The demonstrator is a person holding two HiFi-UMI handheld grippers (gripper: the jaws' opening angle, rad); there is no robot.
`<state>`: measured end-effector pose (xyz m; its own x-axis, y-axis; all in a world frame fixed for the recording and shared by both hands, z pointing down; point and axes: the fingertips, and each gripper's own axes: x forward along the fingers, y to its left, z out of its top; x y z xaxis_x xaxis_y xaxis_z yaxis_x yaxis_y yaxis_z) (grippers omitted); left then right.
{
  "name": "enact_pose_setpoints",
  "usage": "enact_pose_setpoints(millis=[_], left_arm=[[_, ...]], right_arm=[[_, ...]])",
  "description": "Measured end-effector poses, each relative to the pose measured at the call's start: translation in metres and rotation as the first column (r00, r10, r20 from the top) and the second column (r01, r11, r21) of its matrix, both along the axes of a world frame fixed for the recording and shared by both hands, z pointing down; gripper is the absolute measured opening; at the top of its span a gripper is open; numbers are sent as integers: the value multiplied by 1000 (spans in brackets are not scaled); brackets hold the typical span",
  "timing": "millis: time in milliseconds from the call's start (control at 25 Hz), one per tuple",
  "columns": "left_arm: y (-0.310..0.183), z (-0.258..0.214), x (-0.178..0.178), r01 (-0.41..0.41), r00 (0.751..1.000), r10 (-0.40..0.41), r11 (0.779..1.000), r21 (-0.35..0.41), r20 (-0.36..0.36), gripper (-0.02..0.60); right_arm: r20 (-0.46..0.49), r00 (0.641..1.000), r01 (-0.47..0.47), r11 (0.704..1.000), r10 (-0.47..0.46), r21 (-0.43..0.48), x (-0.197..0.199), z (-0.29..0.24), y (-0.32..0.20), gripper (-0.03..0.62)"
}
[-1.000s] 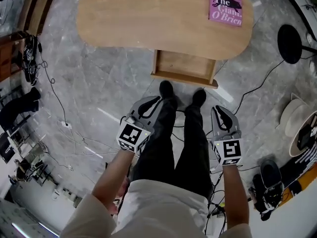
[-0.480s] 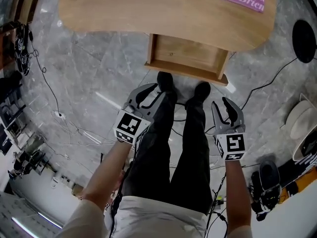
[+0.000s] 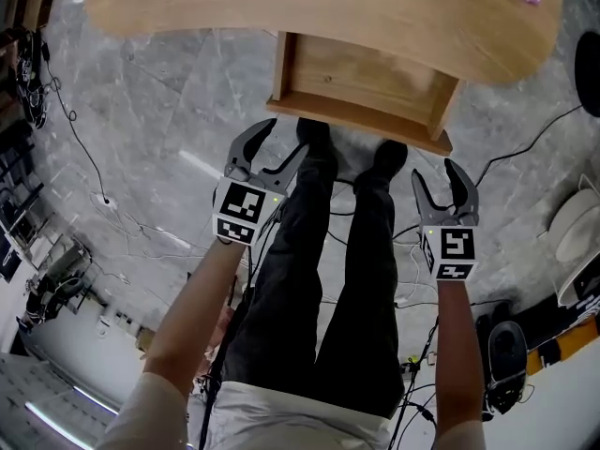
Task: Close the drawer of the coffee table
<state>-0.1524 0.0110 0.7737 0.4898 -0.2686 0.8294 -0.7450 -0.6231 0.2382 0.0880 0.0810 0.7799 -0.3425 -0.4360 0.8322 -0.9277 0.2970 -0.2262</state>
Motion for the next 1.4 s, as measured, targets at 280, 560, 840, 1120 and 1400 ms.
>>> enact_pose_setpoints(millis=[280, 560, 840, 1120, 1400], left_arm=[[-4, 44, -22, 34, 993, -33, 999, -1, 112, 313], [-13, 82, -38, 55, 982, -53, 998, -5, 181, 338], [-12, 104, -38, 6, 974, 2, 999, -35, 225, 362], [-18, 106, -38, 24, 971, -18, 999, -22, 238, 359], [-16, 104, -35, 41, 970, -33, 999, -29, 240, 330]], right_arm=[[-86, 996, 5, 999, -8, -37, 21, 44, 4, 335], [-156, 988, -9, 997, -3, -80, 36, 84, 6, 370], [-204, 977, -86, 990, 61, -114, 40, 107, 7, 383], [-167, 975, -165, 980, 145, -110, 40, 114, 6, 371], [-159, 975, -174, 979, 156, -106, 40, 112, 6, 350]])
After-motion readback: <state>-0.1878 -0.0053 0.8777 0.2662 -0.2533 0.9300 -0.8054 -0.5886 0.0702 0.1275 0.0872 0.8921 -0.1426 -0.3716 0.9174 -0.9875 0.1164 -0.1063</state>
